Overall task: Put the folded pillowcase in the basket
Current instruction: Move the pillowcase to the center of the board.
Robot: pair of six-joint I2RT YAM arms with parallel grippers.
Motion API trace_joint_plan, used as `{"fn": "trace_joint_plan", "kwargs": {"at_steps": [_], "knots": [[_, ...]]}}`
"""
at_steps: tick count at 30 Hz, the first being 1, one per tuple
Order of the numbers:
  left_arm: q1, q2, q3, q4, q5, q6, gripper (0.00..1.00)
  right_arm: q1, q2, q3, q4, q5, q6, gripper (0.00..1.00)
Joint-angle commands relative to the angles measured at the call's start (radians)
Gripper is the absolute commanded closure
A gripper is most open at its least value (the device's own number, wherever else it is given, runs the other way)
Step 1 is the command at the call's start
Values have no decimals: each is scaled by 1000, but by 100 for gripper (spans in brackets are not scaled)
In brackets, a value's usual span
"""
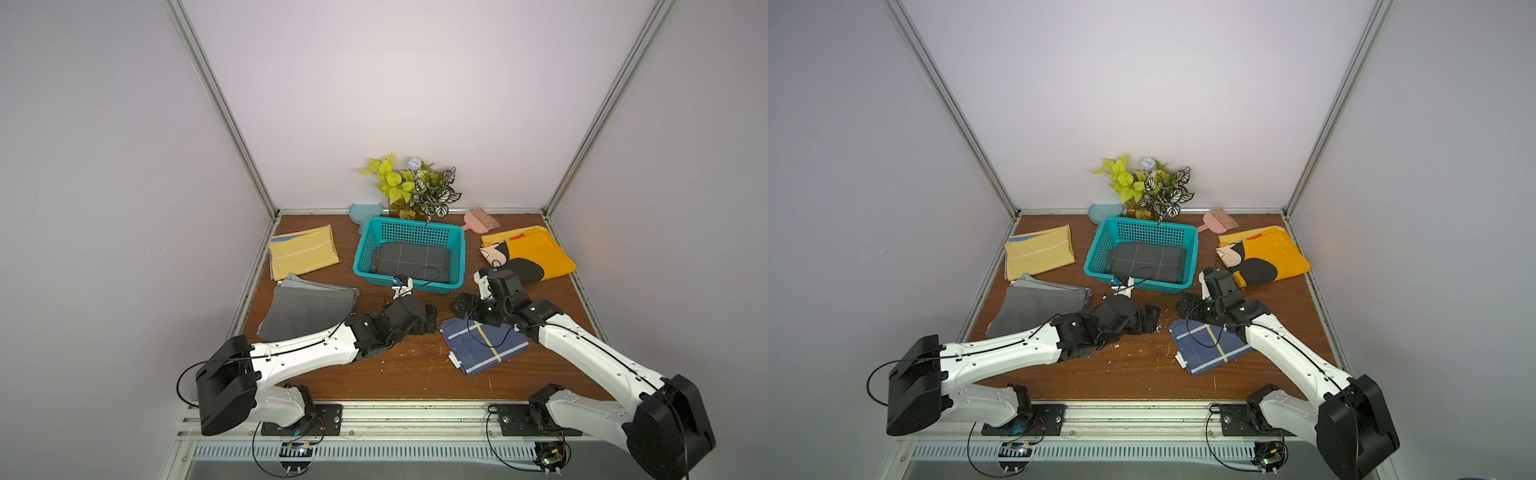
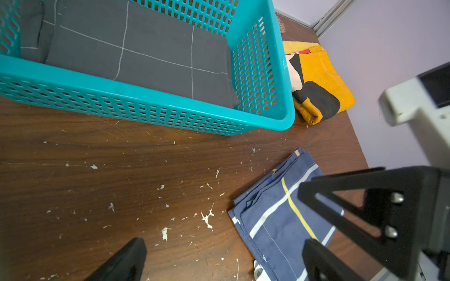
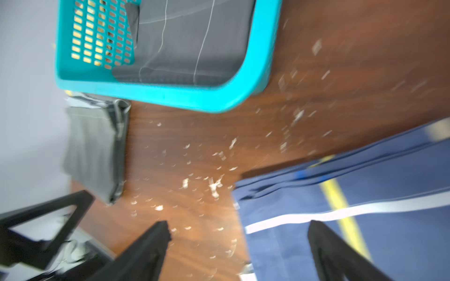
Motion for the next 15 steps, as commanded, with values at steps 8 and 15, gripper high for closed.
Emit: {"fn": "trace_joint_plan", "kwargs": {"at_steps": [8,15], "knots": [[-12,-25,-30,-9,-17,-17,1,-17,-6,-157,-132,127,-35,100],[-13,-40,-48,-25,-30,-34,1,18,91,-205,-48,9,-5,99]]}}
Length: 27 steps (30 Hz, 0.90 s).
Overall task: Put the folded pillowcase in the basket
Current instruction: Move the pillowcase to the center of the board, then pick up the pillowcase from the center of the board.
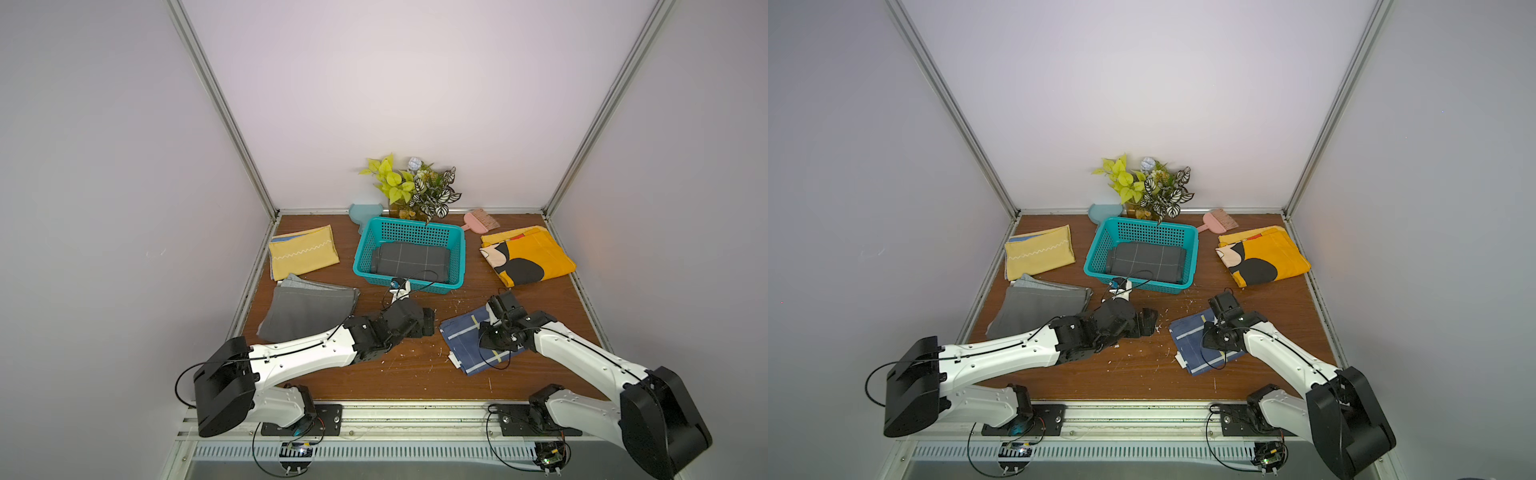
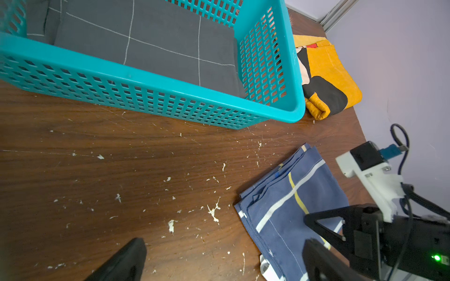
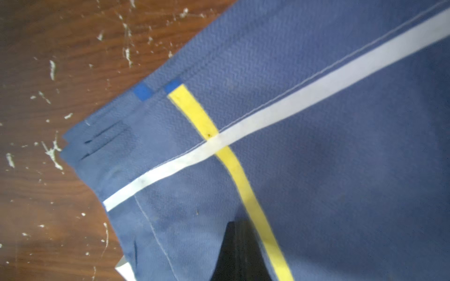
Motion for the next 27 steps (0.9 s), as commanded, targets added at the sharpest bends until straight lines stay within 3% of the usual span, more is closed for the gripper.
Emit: {"fn": "trace_joint_plan", "kwargs": {"at_steps": [1,9,15,16,18,19,21,22,24,27], "knots": [[-11,-23,-19,-22,-24,-20,0,41,32,-31,71,-79,40,99],[-10,-82,-86,-68,-42,-82,1,182,170,31,221,-165,129,100],[-11,-69,-147,-34,34,-96,0,249,245,131,286,-227,156,100],[-11,-66,-160,-11,43,-103,1,254,241,142,286,-239,151,92],[-11,-59,-184,32,55,-111,0,253,194,152,278,-238,128,66],[-10,-54,-191,51,61,-115,0,251,148,159,252,-198,106,53],[-8,-35,-197,89,88,-108,0,233,51,178,164,-78,62,39],[-5,-19,-197,106,106,-103,0,210,2,183,119,-18,32,24],[-3,19,-188,141,146,-90,1,122,-61,192,43,34,-41,14],[1,98,-152,187,212,-66,1,-67,-81,174,-15,6,-141,4]]}}
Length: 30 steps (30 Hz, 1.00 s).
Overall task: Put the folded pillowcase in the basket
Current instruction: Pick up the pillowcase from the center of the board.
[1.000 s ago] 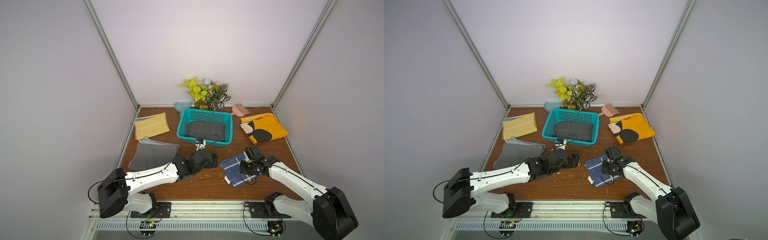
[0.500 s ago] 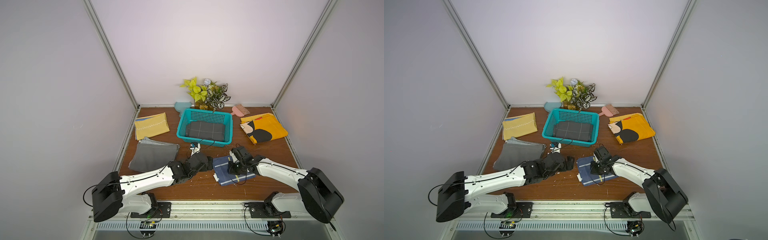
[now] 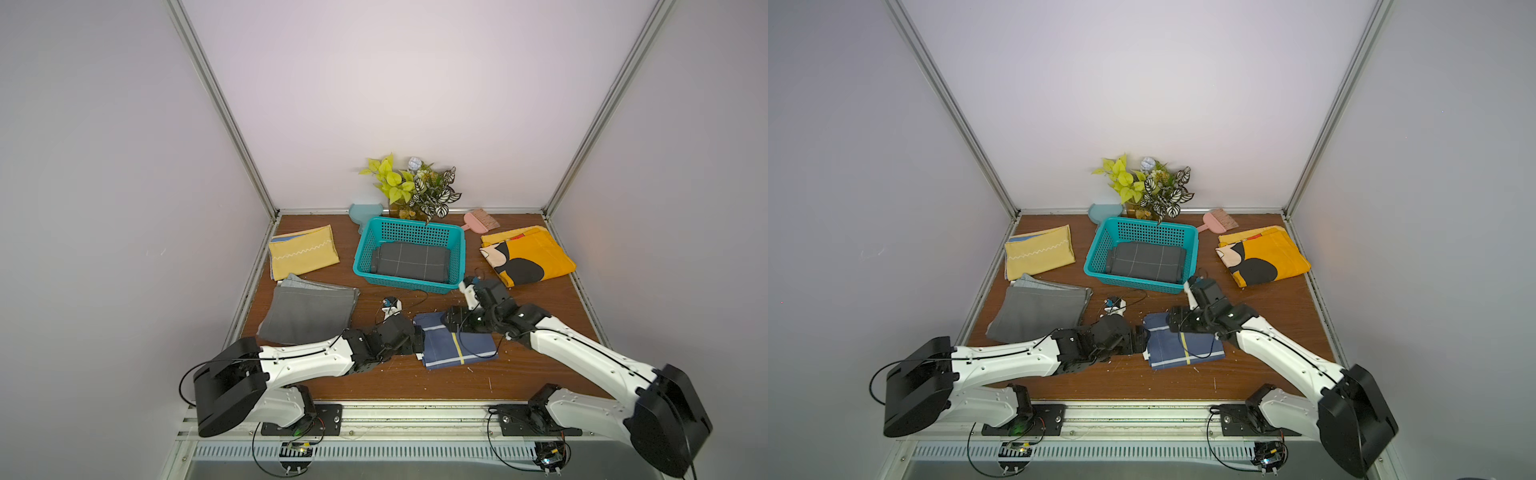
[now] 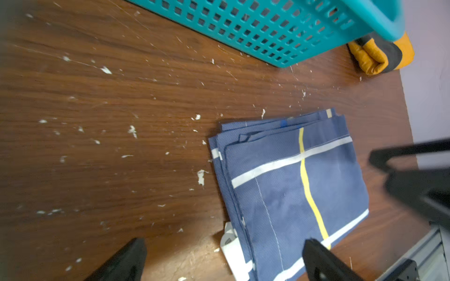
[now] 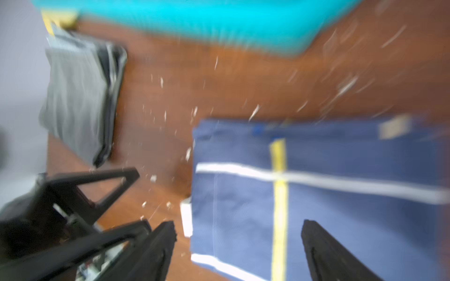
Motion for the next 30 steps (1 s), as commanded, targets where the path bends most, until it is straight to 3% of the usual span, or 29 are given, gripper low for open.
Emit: {"fn": "trace_joint_plan", "kwargs": {"at_steps": [1,4,8,15,19,22,26,28,30], "knots": [[2,84,49,85,97,33,0,-163,3,-14,-120,52,-150,2],[2,167,94,119,143,46,0,-221,33,-53,-81,58,-174,1],[3,237,121,138,174,48,1,-258,67,-95,-10,-46,-138,1],[21,277,92,177,203,27,0,-258,128,-182,71,-184,-114,9],[23,308,85,213,227,27,2,-223,125,-230,120,-192,-81,12],[23,329,84,231,240,28,12,-200,125,-237,119,-191,-71,15],[23,337,77,222,229,28,34,-172,117,-250,136,-192,-59,31],[23,340,77,209,219,28,54,-161,124,-257,147,-191,-50,49],[23,338,74,197,203,25,83,-152,135,-267,162,-192,-42,71]]}}
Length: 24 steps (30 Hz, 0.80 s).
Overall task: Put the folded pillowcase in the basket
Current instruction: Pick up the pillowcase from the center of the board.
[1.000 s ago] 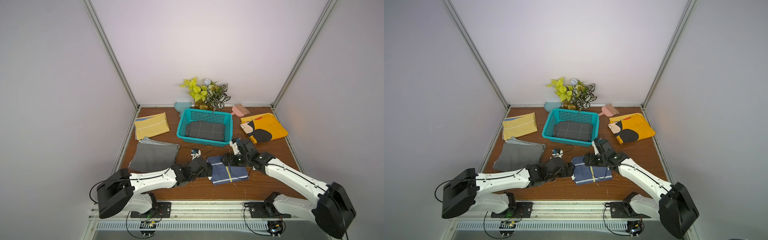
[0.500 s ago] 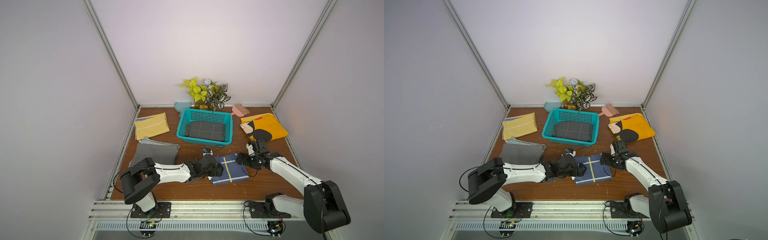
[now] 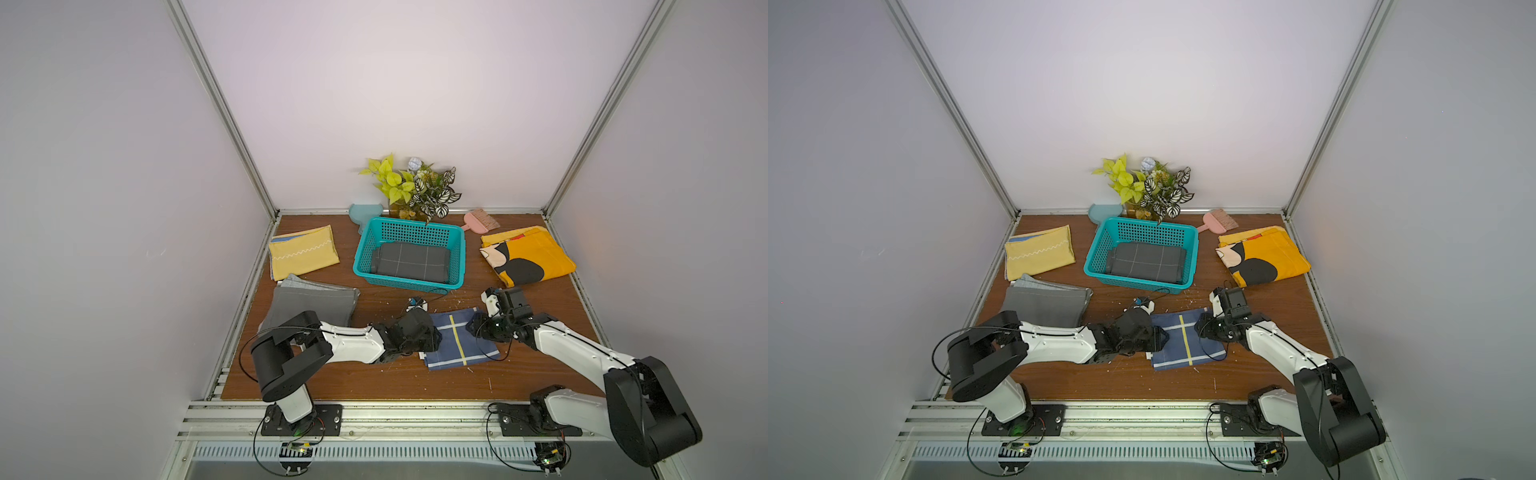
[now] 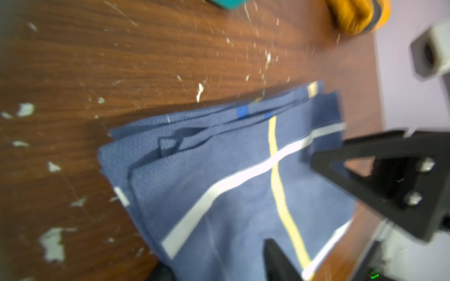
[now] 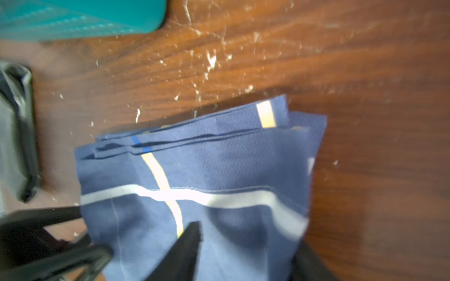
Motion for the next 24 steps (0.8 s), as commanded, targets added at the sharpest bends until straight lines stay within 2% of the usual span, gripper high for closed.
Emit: {"fn": "trace_joint_plan", "kwargs": {"at_steps": [1,2,3,4,8,13,21,24], "knots": [[3,21,-21,-74,-2,5,95,21,20,-26,-11,-35,27,81],[4,18,-19,-84,-10,5,100,23,25,-26,-12,-35,28,89],[3,14,-17,-92,-19,6,100,26,24,-23,-15,-35,29,98],[2,7,-16,-99,-25,8,100,32,18,-20,-20,-35,29,100],[-6,-25,15,-164,-54,26,100,51,-40,3,-62,-3,31,100],[-46,-68,149,-350,-97,80,100,98,-139,86,-161,43,37,100],[-75,-122,295,-429,-32,107,100,147,-195,267,-332,24,28,100],[-98,-129,365,-478,-41,131,100,157,-222,321,-358,8,33,100]]}}
